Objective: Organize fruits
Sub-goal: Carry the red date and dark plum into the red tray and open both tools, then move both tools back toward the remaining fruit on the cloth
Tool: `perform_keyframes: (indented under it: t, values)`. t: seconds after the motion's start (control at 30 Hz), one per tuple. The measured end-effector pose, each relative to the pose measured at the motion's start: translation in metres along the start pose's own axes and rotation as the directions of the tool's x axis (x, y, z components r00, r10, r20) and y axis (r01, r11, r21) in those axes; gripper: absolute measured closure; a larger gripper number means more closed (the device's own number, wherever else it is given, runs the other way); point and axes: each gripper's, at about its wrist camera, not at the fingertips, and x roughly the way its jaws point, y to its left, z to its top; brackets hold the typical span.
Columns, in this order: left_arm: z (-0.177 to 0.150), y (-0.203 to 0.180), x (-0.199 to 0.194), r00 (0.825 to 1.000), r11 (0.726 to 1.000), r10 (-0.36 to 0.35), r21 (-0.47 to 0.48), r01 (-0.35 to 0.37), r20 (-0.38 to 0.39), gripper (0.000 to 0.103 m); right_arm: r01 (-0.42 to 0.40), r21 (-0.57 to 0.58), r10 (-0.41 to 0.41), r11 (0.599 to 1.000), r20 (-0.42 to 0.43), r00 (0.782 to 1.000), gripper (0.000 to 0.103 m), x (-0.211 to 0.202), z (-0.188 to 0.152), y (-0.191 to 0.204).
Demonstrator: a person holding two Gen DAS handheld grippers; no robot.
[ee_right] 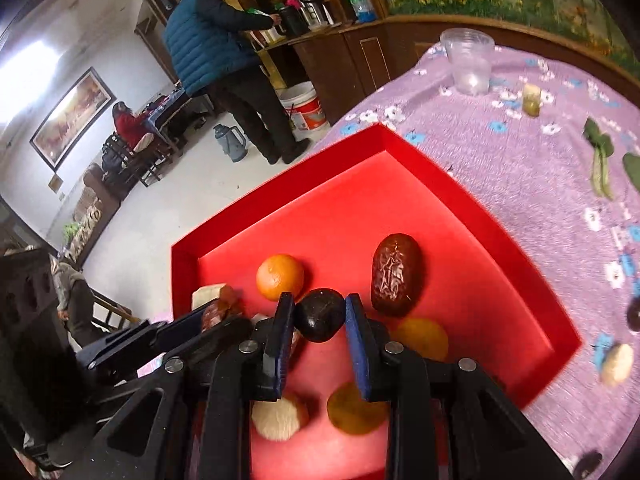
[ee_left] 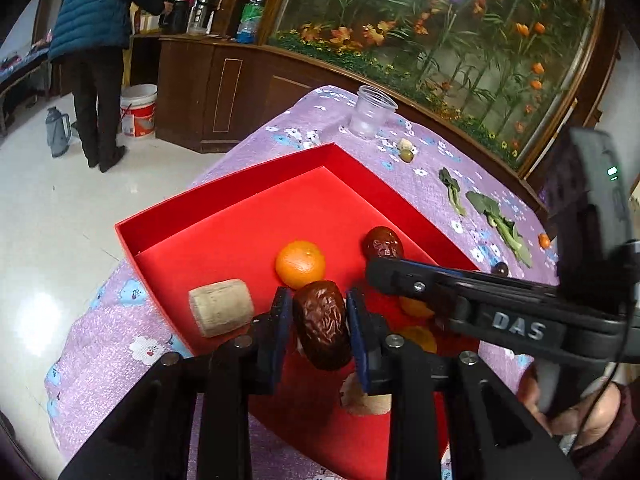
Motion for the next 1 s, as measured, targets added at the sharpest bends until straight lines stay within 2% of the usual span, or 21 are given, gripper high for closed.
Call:
perform_keyframes:
  t: [0.1,0.17,0.27,0.47,0.67,0.77,0.87,0.9,1.0]
  values:
    - [0.002,0.006,-0.003,1.0,1.0,-0.005,-0.025,0.005,0.014,0.055,-0.008,0.016,0.008,1.0,-0.001,1.0,0.072,0.006,0.001,-0.003]
    - [0.003,0.008,-0.006,1.0,0.999,-0.009,-0.037,0.01,0.024,0.052,-0.004,0.012,0.004,1.0,0.005,1.0,0.072,0.006,0.002,-0.001]
    - [0.004,0.009,-0.008,0.999,0.998,-0.021,-0.052,0.023,0.025,0.05,-0.003,0.012,0.003,1.0,0.018,1.0,0.072,0.003,0.004,-0.002]
    - [0.005,0.01,-0.014,0.999,0.997,-0.022,-0.073,0.024,0.029,0.046,-0.014,0.034,0.012,0.999,0.055,0.998,0.062,-0.013,0.002,-0.006]
    - [0.004,0.001,-0.023,0.999,0.999,-0.008,-0.05,0.01,0.04,0.041,-0.013,0.053,0.008,0.999,0.091,0.996,0.061,-0.034,-0.004,-0.01]
    - [0.002,-0.011,-0.026,0.998,0.999,0.033,-0.007,-0.033,0.046,0.036,0.003,0.045,-0.009,0.999,0.114,0.993,0.056,-0.046,-0.01,-0.008]
    - [0.0,-0.025,-0.028,0.993,0.993,0.108,0.042,-0.111,0.055,0.022,0.044,0.019,-0.046,0.999,0.136,0.99,0.055,-0.06,-0.02,-0.007]
    - [-0.001,-0.03,-0.03,0.99,0.99,0.127,0.059,-0.131,0.061,0.021,0.062,0.012,-0.063,0.998,0.146,0.987,0.053,-0.065,-0.025,-0.007]
    - [-0.004,-0.041,-0.033,0.991,0.989,0.118,0.088,-0.123,0.06,0.021,0.105,0.014,-0.106,0.994,0.174,0.979,0.047,-0.081,-0.041,-0.011]
